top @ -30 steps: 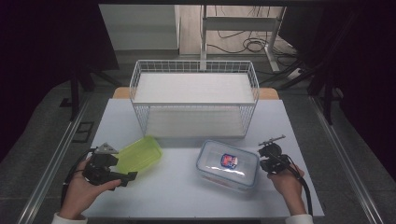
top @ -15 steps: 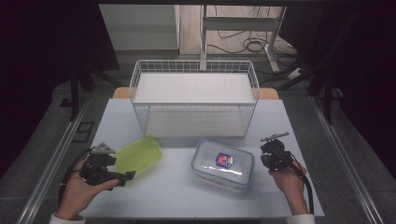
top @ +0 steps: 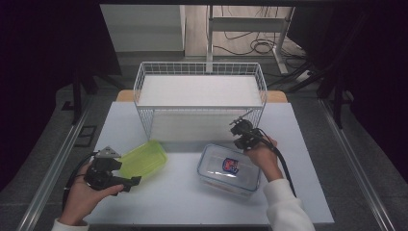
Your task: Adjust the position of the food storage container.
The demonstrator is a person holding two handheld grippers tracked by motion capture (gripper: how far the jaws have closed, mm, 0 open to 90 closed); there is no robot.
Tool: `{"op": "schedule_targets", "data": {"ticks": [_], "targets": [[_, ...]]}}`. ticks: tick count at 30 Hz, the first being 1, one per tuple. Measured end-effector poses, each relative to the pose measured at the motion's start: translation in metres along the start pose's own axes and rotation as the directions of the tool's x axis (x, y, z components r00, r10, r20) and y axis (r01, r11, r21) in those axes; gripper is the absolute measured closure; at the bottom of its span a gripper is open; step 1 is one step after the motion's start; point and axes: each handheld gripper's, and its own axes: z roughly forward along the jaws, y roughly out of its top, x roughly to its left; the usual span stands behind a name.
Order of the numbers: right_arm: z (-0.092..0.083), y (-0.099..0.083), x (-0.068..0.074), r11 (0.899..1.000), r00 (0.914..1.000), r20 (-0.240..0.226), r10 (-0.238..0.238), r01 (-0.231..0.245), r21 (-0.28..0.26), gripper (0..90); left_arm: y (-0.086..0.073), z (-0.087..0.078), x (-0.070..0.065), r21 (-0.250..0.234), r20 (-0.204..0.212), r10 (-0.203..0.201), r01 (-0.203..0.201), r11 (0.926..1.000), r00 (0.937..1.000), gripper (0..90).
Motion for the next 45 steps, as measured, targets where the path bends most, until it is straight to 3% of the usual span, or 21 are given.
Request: {"op": "schedule_targets", "data": {"ticks": [4,9,14,15,16,18,31,40,45], "targets": [[0.016,0.014,0.003,0.999,0.9991,-0.008,-0.041,0.042,0.014,89.1,-0.001,0.000,0.003,-0.015,-0.013,-0.010,0.010,0.9998,0.9999,10.4],[0.023,0.021,0.008,0.998,0.9978,-0.029,-0.060,0.061,0.013,89.1,-0.002,0.000,0.005,-0.033,-0.025,-0.026,0.025,0.9991,0.9993,10.5],[0.029,0.025,0.021,0.991,0.9900,-0.066,-0.125,0.127,0.032,89.1,-0.001,0.001,0.003,-0.032,-0.022,-0.019,0.019,0.9993,0.9996,10.5],[0.029,0.025,0.021,0.991,0.9900,-0.066,-0.125,0.127,0.032,89.1,-0.001,0.001,0.003,-0.032,-0.022,-0.019,0.019,0.9993,0.9996,10.5],[0.029,0.026,0.026,0.988,0.9881,-0.038,-0.149,0.151,0.037,89.2,-0.001,0.002,0.002,-0.033,-0.022,-0.020,0.019,0.9993,0.9996,10.5],[0.029,0.026,0.028,0.987,0.9871,-0.044,-0.154,0.155,0.035,89.2,-0.001,0.002,0.002,-0.031,-0.022,-0.018,0.017,0.9994,0.9996,10.5],[0.031,0.024,0.072,0.959,0.9572,-0.096,-0.273,0.279,0.049,89.2,-0.003,0.004,0.002,-0.020,-0.024,-0.017,0.017,0.9997,0.9996,10.5],[0.029,0.021,0.074,0.962,0.9585,-0.099,-0.267,0.272,0.036,89.1,-0.002,0.007,0.001,-0.014,-0.025,-0.016,0.015,0.9998,0.9996,10.4],[0.013,0.019,0.071,0.967,0.9633,-0.080,-0.256,0.256,-0.016,89.2,-0.002,0.007,0.000,-0.018,-0.025,-0.020,0.019,0.9996,0.9995,10.4]]}}
